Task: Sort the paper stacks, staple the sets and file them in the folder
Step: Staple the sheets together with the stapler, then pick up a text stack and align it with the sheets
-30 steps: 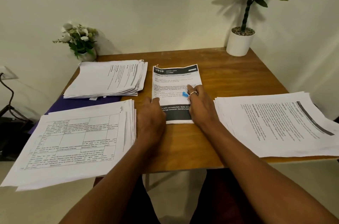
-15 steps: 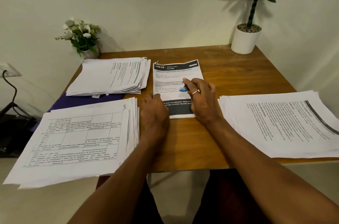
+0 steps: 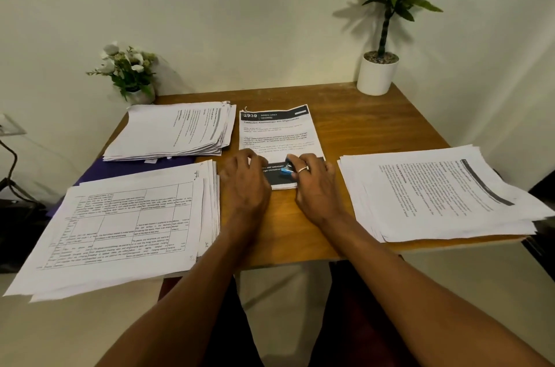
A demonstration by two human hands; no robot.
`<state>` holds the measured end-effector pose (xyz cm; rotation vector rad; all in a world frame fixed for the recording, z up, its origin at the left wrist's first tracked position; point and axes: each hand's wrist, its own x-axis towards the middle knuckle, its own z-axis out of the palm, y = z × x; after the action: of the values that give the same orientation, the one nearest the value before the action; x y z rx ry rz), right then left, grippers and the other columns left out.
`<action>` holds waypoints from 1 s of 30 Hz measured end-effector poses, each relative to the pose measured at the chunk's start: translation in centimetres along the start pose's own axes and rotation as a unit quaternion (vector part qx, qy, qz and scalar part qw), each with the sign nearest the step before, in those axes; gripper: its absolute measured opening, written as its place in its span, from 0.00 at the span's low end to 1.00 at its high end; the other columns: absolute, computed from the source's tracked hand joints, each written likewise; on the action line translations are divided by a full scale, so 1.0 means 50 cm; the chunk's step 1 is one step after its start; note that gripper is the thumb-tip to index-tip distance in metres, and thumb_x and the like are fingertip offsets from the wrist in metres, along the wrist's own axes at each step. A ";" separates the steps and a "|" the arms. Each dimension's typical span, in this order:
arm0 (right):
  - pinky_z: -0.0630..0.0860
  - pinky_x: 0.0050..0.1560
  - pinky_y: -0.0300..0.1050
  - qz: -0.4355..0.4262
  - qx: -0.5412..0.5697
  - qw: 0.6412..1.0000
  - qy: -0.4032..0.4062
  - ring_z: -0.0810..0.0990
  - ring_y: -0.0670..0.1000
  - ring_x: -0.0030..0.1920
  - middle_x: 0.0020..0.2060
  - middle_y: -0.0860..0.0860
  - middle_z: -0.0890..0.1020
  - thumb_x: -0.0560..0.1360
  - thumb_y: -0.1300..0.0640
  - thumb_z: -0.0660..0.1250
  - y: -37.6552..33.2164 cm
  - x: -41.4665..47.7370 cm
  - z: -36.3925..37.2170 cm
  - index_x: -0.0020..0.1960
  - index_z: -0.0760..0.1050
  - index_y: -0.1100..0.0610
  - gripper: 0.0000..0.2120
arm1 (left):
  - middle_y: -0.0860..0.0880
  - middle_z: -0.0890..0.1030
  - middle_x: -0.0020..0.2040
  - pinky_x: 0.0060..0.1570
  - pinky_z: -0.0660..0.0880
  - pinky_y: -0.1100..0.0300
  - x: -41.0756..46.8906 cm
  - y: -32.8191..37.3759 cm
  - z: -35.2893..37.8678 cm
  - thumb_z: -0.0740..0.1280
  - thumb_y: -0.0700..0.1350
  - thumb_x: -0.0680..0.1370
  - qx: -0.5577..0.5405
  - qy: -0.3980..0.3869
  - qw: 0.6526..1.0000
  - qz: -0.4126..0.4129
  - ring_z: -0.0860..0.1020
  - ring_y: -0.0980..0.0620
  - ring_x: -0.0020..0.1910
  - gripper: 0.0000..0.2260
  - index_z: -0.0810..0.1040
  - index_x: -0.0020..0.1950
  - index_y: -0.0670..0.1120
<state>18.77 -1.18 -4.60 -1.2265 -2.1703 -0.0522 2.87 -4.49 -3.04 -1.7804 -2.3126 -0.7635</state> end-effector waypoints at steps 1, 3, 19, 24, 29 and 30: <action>0.77 0.60 0.50 -0.003 0.011 1.000 -0.004 0.77 0.58 0.62 0.63 0.57 0.79 0.72 0.62 0.78 -0.005 -0.009 -0.004 0.72 0.73 0.56 0.31 | 0.44 0.72 0.67 0.66 0.70 0.45 -0.007 0.001 0.000 0.68 0.43 0.78 -0.006 -0.005 1.000 0.003 0.68 0.43 0.66 0.14 0.77 0.63 0.49; 0.76 0.60 0.49 -0.016 0.030 0.999 -0.007 0.77 0.57 0.62 0.63 0.56 0.79 0.75 0.62 0.75 -0.013 -0.027 -0.013 0.73 0.73 0.55 0.28 | 0.45 0.73 0.66 0.65 0.69 0.47 -0.019 0.002 -0.002 0.68 0.43 0.77 -0.025 -0.013 1.000 -0.011 0.68 0.43 0.66 0.13 0.77 0.62 0.49; 0.63 0.65 0.49 0.056 0.084 0.994 0.032 0.74 0.49 0.62 0.61 0.49 0.79 0.80 0.55 0.68 0.034 -0.085 -0.097 0.62 0.81 0.51 0.12 | 0.50 0.79 0.60 0.68 0.64 0.48 -0.052 0.004 -0.017 0.68 0.38 0.77 -0.102 -0.051 0.993 0.015 0.73 0.49 0.63 0.10 0.81 0.54 0.51; 0.60 0.61 0.48 0.219 0.036 0.970 0.100 0.76 0.54 0.61 0.60 0.51 0.81 0.76 0.59 0.72 0.125 -0.126 -0.153 0.57 0.83 0.50 0.10 | 0.50 0.83 0.45 0.61 0.72 0.49 -0.011 0.051 -0.048 0.66 0.35 0.77 -0.202 0.046 0.978 -0.003 0.78 0.51 0.49 0.11 0.82 0.42 0.49; 0.57 0.61 0.46 0.268 -0.009 0.948 0.172 0.74 0.53 0.62 0.60 0.51 0.80 0.73 0.60 0.75 0.156 -0.188 -0.190 0.55 0.83 0.50 0.12 | 0.50 0.86 0.49 0.63 0.73 0.47 0.046 0.243 -0.009 0.66 0.38 0.78 -0.190 -0.055 0.964 0.180 0.79 0.54 0.47 0.10 0.86 0.46 0.48; 0.58 0.63 0.48 0.296 -0.014 0.937 0.186 0.72 0.53 0.64 0.61 0.52 0.79 0.73 0.59 0.76 0.164 -0.197 -0.202 0.56 0.82 0.50 0.13 | 0.50 0.85 0.52 0.64 0.72 0.49 0.052 0.286 0.011 0.65 0.40 0.79 -0.186 -0.098 0.953 0.216 0.80 0.53 0.51 0.09 0.86 0.49 0.48</action>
<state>33.87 -7.33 -4.06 -1.6849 -1.4218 -0.0546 15.54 0.58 1.97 -2.5129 -1.8469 -1.0259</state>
